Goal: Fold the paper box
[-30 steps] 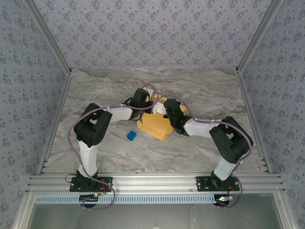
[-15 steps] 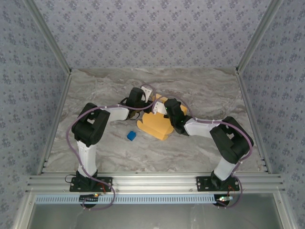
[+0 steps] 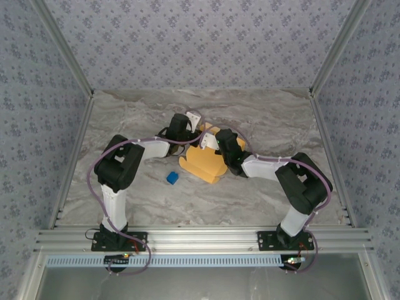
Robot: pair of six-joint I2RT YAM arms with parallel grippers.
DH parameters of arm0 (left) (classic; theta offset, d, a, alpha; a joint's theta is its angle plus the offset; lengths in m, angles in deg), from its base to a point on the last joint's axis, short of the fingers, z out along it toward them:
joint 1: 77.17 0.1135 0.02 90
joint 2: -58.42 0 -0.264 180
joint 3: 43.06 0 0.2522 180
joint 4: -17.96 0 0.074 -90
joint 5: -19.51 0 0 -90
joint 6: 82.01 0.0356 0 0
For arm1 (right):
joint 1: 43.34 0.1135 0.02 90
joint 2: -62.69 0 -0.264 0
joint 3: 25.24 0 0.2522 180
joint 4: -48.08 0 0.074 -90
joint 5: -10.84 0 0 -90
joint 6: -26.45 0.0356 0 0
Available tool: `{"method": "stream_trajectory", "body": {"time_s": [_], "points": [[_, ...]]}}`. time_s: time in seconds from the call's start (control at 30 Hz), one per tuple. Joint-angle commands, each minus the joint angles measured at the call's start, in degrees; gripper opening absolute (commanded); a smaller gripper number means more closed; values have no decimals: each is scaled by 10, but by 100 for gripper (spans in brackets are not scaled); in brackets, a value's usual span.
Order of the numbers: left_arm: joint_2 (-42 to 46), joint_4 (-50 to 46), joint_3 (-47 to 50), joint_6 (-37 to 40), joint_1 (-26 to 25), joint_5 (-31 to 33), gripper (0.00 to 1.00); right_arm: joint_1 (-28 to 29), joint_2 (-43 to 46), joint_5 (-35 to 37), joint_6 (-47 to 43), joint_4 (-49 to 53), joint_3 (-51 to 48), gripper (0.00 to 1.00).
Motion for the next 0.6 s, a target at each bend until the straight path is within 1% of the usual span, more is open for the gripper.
{"method": "stream_trajectory", "body": {"time_s": [0.0, 0.37, 0.57], "points": [[-2, 29, -26, 7, -2, -14, 34, 2, 7, -3, 13, 24, 5, 0], [-2, 20, -20, 19, -8, 5, 27, 1, 8, -2, 13, 22, 4, 0], [-1, 2, -14, 17, -8, 14, 33, 0, 9, -1, 11, 24, 8, 0]]}}
